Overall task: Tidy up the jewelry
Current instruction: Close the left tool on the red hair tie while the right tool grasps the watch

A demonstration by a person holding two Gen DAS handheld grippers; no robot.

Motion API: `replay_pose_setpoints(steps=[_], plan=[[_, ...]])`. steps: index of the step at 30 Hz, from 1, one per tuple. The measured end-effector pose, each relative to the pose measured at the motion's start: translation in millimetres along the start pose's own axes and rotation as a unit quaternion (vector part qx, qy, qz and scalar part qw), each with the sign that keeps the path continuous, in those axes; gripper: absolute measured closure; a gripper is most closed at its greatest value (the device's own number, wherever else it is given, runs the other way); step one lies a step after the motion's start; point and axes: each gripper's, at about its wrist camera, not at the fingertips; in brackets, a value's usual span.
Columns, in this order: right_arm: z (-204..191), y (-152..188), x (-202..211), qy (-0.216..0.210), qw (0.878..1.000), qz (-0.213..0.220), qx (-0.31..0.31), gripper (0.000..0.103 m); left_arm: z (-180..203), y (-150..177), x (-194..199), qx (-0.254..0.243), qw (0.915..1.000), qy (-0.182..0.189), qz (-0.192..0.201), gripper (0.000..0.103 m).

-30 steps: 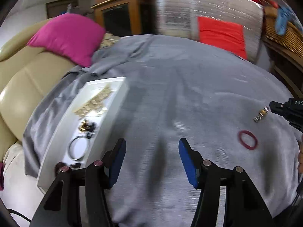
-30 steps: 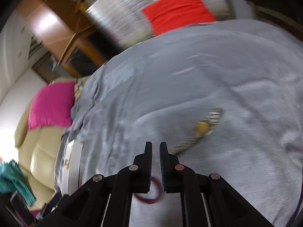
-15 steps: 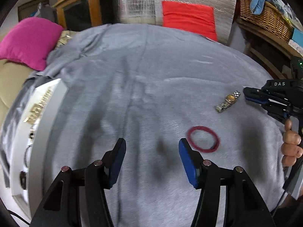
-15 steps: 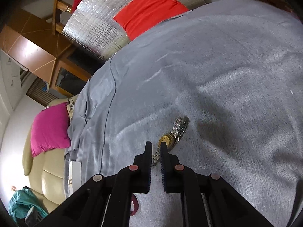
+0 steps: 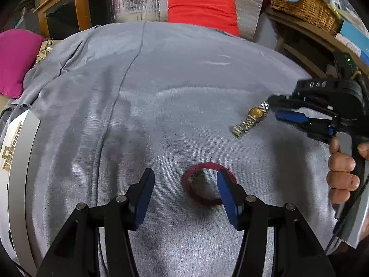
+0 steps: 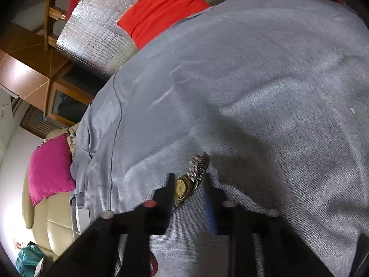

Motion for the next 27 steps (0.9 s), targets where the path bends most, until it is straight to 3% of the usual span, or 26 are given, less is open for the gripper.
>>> replay_pose_setpoints(steps=[13, 15, 19, 22, 27], plan=[[-24, -6, -20, 0.032, 0.998, 0.015, 0.042, 0.064, 3, -3, -20, -0.01, 0.9993, 0.023, -0.026, 0.046], [-27, -7, -21, 0.04, 0.998, 0.02, 0.053, 0.068, 4, -4, -24, -0.009, 0.9989, 0.034, -0.031, 0.058], [-33, -7, -24, 0.065, 0.994, 0.033, 0.08, 0.086, 9, -4, -29, -0.017, 0.9989, 0.027, -0.034, 0.076], [-36, -8, -25, 0.079, 0.991, 0.046, 0.098, 0.091, 8, -5, -31, -0.019, 0.999, 0.027, -0.032, 0.091], [-43, -5, -21, 0.08, 0.988, 0.063, 0.12, 0.095, 4, -5, -29, -0.01, 0.9992, 0.027, -0.026, 0.096]])
Point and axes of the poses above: each gripper's, at about its wrist camera, not at the fingertips, and x roughly against the way its jaws point, z to its right, y to its underside, and after that the axes turned 14 degrees about y, right-handed
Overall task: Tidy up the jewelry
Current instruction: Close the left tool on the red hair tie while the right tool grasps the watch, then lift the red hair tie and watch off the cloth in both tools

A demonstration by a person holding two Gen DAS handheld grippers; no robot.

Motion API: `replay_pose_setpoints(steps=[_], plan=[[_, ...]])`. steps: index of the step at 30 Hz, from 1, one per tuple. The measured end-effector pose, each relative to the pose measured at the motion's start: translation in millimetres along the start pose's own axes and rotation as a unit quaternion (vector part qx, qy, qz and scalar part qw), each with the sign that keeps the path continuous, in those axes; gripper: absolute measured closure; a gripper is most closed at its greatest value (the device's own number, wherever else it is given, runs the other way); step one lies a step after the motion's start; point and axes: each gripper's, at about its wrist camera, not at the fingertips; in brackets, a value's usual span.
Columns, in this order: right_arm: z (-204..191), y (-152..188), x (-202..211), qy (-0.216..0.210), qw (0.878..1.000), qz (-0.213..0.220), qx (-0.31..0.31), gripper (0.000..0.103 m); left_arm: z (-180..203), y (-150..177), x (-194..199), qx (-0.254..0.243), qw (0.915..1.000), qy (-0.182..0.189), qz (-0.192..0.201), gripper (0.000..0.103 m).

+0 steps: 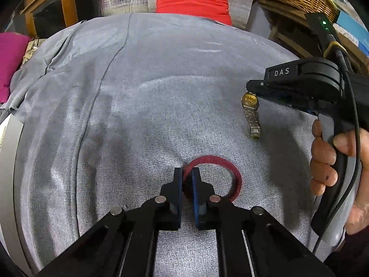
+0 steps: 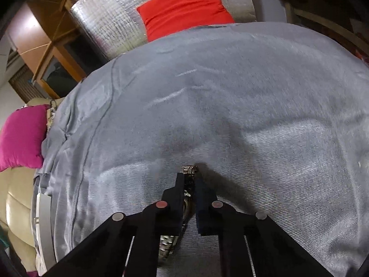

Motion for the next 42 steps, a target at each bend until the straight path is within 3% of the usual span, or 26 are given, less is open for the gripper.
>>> replay_pose_setpoints(steps=[7, 16, 26, 29, 34, 42], plan=[[-10, 3, 20, -0.035, 0.999, 0.028, 0.015, 0.101, -5, 4, 15, 0.006, 0.9999, -0.001, 0.016, 0.097], [-13, 5, 46, -0.071, 0.996, 0.053, 0.017, 0.101, -25, 7, 42, 0.036, 0.9984, -0.001, 0.044, 0.097], [16, -3, 26, -0.082, 0.996, -0.001, -0.026, 0.097, -43, 6, 48, 0.06, 0.9969, -0.004, 0.05, 0.097], [8, -3, 16, -0.067, 0.998, -0.008, -0.008, 0.095, -41, 6, 46, 0.058, 0.9972, -0.003, 0.047, 0.097], [-4, -3, -1, -0.03, 0.999, -0.015, 0.01, 0.071, -38, 6, 44, 0.055, 0.9977, -0.004, 0.039, 0.097], [-22, -5, -15, 0.031, 0.998, 0.009, 0.05, 0.07, -41, 7, 44, 0.059, 0.9976, -0.011, 0.036, 0.097]])
Point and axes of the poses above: each gripper's, at about its wrist camera, not at the fingertips, and x roughly against the way its jaws point, z to its right, y to its underside, and after that the axes turned 14 degrees about y, right-handed
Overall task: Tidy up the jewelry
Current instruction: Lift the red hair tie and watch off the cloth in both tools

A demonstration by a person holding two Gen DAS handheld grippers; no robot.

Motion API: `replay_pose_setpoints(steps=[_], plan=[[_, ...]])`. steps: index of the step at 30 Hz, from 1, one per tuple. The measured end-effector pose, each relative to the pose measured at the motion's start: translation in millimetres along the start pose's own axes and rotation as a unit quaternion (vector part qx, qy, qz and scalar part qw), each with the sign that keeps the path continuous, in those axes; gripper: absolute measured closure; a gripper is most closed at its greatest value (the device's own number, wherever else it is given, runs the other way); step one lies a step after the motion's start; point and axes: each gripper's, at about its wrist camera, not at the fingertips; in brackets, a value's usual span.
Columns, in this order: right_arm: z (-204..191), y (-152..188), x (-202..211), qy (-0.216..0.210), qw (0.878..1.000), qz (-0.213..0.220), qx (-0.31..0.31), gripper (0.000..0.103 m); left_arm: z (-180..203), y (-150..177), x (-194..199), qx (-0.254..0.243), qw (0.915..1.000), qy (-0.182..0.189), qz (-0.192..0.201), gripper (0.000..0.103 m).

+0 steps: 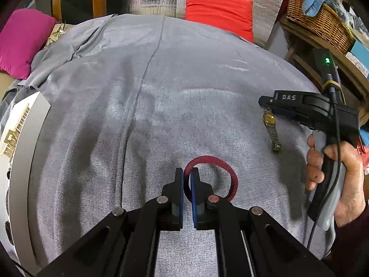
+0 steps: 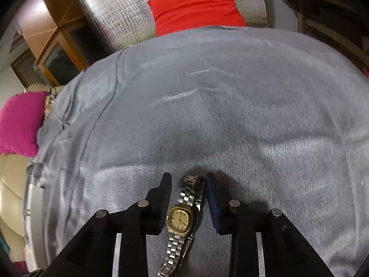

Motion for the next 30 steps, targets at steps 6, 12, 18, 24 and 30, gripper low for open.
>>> replay_pose_setpoints(steps=[6, 12, 18, 24, 30], plan=[[-15, 4, 3, 0.056, 0.997, 0.028, 0.05, 0.085, -1, 0, 0, 0.004, 1.0, -0.001, 0.0, 0.097], [-7, 3, 17, 0.022, 0.999, 0.037, 0.027, 0.088, -4, 1, 0, 0.007, 1.0, -0.006, -0.001, 0.097], [-5, 0, 42, -0.041, 0.997, 0.062, 0.003, 0.088, -9, 0, 5, 0.015, 0.9998, -0.01, 0.005, 0.097], [-11, 2, 69, -0.09, 0.992, 0.093, -0.012, 0.088, -13, -1, 12, 0.02, 0.9996, -0.012, 0.014, 0.097], [-17, 6, 89, -0.128, 0.986, 0.109, -0.019, 0.088, -21, 1, 23, 0.027, 0.9992, -0.016, 0.024, 0.097]])
Point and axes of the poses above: each gripper's, at about its wrist camera, not at the fingertips, and x roughly against the way its jaws point, z to its right, y to its underside, and after that the axes turned 14 degrees about y, right-handed
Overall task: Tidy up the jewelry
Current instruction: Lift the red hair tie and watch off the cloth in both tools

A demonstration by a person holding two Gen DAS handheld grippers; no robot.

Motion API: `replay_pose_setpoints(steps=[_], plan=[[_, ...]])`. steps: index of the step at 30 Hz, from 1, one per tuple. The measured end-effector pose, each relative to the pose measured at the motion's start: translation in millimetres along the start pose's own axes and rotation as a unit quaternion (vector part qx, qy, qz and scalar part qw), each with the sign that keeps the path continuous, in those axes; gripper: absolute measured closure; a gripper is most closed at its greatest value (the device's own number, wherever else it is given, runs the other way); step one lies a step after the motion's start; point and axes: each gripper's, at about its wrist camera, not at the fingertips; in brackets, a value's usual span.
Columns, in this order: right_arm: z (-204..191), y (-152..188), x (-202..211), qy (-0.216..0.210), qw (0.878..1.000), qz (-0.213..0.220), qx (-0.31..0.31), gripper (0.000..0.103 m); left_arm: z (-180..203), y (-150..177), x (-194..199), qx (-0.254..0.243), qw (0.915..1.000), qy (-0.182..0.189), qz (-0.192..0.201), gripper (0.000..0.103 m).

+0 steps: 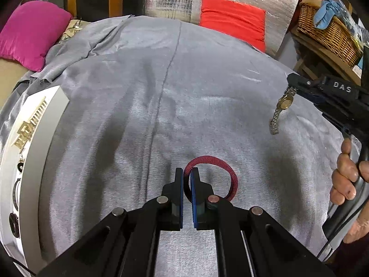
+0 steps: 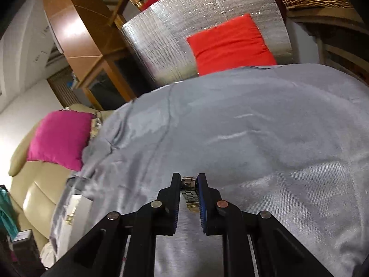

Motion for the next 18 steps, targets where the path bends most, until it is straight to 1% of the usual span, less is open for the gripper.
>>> replay_pose_setpoints(steps=[8, 18], plan=[[-25, 8, 19, -0.039, 0.999, 0.012, 0.003, 0.088, -13, 8, 25, 0.008, 0.9998, -0.005, 0.019, 0.097], [-81, 26, 32, -0.084, 0.996, 0.022, 0.03, 0.088, -30, 20, 64, 0.008, 0.9982, -0.023, 0.055, 0.097]])
Point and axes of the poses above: each gripper's, at about its wrist camera, not at the fingertips, and x roughly against the way its jaws point, z to its right, y to its underside, and after that the axes turned 14 degrees about y, right-handed
